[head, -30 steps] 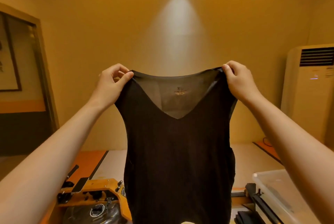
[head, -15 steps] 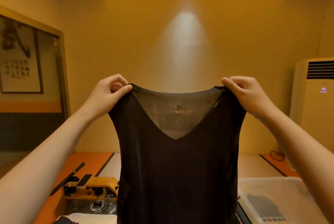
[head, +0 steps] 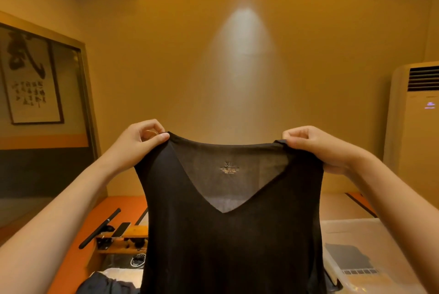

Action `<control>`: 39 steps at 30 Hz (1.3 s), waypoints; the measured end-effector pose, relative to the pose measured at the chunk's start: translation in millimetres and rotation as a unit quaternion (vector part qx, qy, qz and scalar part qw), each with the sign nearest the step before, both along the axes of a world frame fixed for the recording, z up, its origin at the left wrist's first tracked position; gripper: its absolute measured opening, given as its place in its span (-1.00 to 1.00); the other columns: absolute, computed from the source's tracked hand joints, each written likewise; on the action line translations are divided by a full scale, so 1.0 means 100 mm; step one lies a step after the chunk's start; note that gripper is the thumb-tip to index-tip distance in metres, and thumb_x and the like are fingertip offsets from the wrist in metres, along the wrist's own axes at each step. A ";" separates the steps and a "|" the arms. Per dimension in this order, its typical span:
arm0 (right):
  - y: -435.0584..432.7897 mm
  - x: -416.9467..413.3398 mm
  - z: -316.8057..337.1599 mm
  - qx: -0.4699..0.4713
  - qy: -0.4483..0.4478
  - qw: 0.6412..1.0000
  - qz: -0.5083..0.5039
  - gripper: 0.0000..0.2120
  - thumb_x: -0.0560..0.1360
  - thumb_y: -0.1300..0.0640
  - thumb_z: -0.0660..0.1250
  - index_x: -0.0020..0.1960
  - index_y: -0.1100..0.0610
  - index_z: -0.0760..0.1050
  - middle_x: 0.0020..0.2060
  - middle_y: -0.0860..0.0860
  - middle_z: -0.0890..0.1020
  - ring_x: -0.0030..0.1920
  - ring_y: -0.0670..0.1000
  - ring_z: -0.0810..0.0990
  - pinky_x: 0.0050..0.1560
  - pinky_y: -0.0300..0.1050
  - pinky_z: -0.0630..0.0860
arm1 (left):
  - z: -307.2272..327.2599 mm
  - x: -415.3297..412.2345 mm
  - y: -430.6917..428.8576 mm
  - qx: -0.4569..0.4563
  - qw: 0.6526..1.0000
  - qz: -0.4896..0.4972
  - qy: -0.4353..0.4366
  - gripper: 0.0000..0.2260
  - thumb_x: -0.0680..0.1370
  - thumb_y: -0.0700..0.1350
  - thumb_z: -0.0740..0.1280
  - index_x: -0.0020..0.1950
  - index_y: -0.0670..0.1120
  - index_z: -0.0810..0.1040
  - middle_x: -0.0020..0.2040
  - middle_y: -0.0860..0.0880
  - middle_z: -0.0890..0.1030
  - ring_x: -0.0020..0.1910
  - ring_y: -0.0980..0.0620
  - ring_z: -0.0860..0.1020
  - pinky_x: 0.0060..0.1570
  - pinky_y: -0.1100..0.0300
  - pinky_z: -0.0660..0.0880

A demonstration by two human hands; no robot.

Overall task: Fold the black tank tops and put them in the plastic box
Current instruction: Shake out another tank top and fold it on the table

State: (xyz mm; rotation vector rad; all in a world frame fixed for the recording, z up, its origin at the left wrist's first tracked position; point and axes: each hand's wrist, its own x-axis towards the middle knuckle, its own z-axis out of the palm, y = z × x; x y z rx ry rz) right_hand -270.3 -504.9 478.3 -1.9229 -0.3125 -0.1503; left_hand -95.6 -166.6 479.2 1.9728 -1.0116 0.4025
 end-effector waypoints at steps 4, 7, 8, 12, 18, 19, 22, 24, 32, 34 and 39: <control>-0.09 0.15 -0.11 -0.015 0.017 1.000 0.019 -0.65 0.21 -0.12 0.59 -0.27 0.10 0.55 -0.29 0.09 0.58 -0.28 -0.01 0.59 -0.34 -0.26 0.51 | -0.09 0.29 0.01 0.006 1.000 -0.006 0.012 -0.85 0.52 0.09 0.30 -0.08 0.04 0.55 -0.19 0.05 0.64 -0.20 0.10 0.60 -0.12 0.05 0.53; -0.08 0.34 -0.15 -0.009 -0.030 0.998 -0.054 -0.66 0.29 -0.20 0.49 -0.30 0.07 0.55 -0.33 0.07 0.55 -0.31 -0.03 0.55 -0.33 -0.28 0.48 | -0.13 0.52 -0.06 -0.007 1.000 -0.017 0.021 -0.88 0.54 0.08 0.31 -0.09 0.05 0.55 -0.19 0.03 0.65 -0.19 0.08 0.61 -0.14 0.06 0.53; -0.06 0.42 -0.16 -0.018 -0.057 0.994 -0.090 -0.65 0.35 -0.22 0.44 -0.32 0.06 0.53 -0.35 0.05 0.54 -0.31 -0.02 0.53 -0.32 -0.28 0.46 | -0.14 0.59 -0.10 -0.010 0.999 -0.020 0.024 -0.88 0.55 0.06 0.31 -0.09 0.04 0.55 -0.18 0.02 0.65 -0.18 0.06 0.61 -0.13 0.05 0.53; 0.02 0.76 -0.13 -0.125 -0.160 0.953 -0.226 -0.65 0.51 -0.13 0.24 -0.32 0.08 0.48 -0.45 -0.07 0.50 -0.40 -0.11 0.47 -0.36 -0.30 0.36 | -0.14 0.85 -0.22 -0.011 0.999 -0.030 0.015 -0.85 0.58 0.03 0.29 -0.07 -0.02 0.56 -0.17 0.05 0.65 -0.16 0.07 0.60 -0.11 0.05 0.51; -0.06 1.04 -0.02 -0.243 -0.298 0.869 -0.311 -0.60 0.49 -0.17 0.19 -0.23 0.16 0.51 -0.36 0.07 0.53 -0.34 0.08 0.48 -0.34 -0.08 0.37 | 0.02 1.12 -0.22 -0.048 0.997 -0.032 -0.053 -0.87 0.57 0.00 0.32 -0.08 -0.04 0.55 -0.23 -0.05 0.62 -0.15 -0.16 0.57 -0.18 0.06 0.42; -0.07 1.05 0.00 -0.258 -0.322 0.854 -0.318 -0.61 0.49 -0.18 0.18 -0.20 0.14 0.52 -0.35 0.04 0.54 -0.33 0.07 0.50 -0.33 -0.04 0.42 | 0.05 1.14 -0.22 -0.054 0.995 -0.031 -0.072 -0.87 0.57 0.00 0.33 -0.08 -0.04 0.55 -0.24 -0.09 0.60 -0.17 -0.21 0.55 -0.20 0.07 0.40; -0.09 1.03 0.05 -0.287 -0.371 0.818 -0.333 -0.63 0.53 -0.17 0.15 -0.08 0.10 0.53 -0.31 0.00 0.57 -0.31 0.05 0.56 -0.33 0.08 0.54 | 0.11 1.11 -0.22 -0.063 0.990 -0.025 -0.123 -0.82 0.56 0.09 0.33 -0.07 -0.02 0.53 -0.31 -0.13 0.56 -0.25 -0.26 0.52 -0.30 0.03 0.40; -0.10 1.00 0.07 -0.298 -0.393 0.800 -0.342 -0.61 0.54 -0.18 0.13 -0.04 0.11 0.53 -0.31 0.02 0.59 -0.32 0.07 0.57 -0.34 0.12 0.53 | 0.13 1.05 -0.21 -0.062 0.987 -0.018 -0.149 -0.72 0.51 0.21 0.29 -0.05 0.00 0.52 -0.35 -0.14 0.52 -0.31 -0.25 0.49 -0.34 -0.01 0.41; -0.11 0.68 0.07 -0.310 -0.432 0.773 -0.345 -0.62 0.56 -0.13 0.15 -0.05 0.15 0.55 -0.35 0.00 0.58 -0.37 0.04 0.55 -0.39 -0.08 0.47 | 0.10 0.59 -0.09 -0.046 0.973 0.022 -0.223 -0.76 0.57 0.18 0.26 -0.06 0.03 0.51 -0.43 -0.06 0.44 -0.42 -0.14 0.44 -0.37 -0.07 0.44; -0.09 0.59 0.06 -0.312 -0.435 0.773 -0.340 -0.62 0.55 -0.13 0.15 -0.05 0.15 0.56 -0.36 -0.01 0.57 -0.38 0.02 0.54 -0.39 -0.16 0.42 | 0.09 0.45 -0.04 -0.020 0.962 0.047 -0.267 -0.79 0.56 0.12 0.25 -0.05 0.00 0.51 -0.43 -0.01 0.46 -0.43 -0.06 0.46 -0.38 -0.02 0.46; -0.05 0.35 0.08 -0.314 -0.443 0.775 -0.322 -0.62 0.56 -0.12 0.16 -0.05 0.17 0.56 -0.34 0.00 0.57 -0.37 -0.01 0.54 -0.36 -0.23 0.39 | 0.04 0.17 0.05 -0.013 0.944 0.077 -0.321 -0.77 0.56 0.07 0.25 -0.03 -0.08 0.52 -0.40 0.03 0.49 -0.40 0.02 0.51 -0.43 0.06 0.49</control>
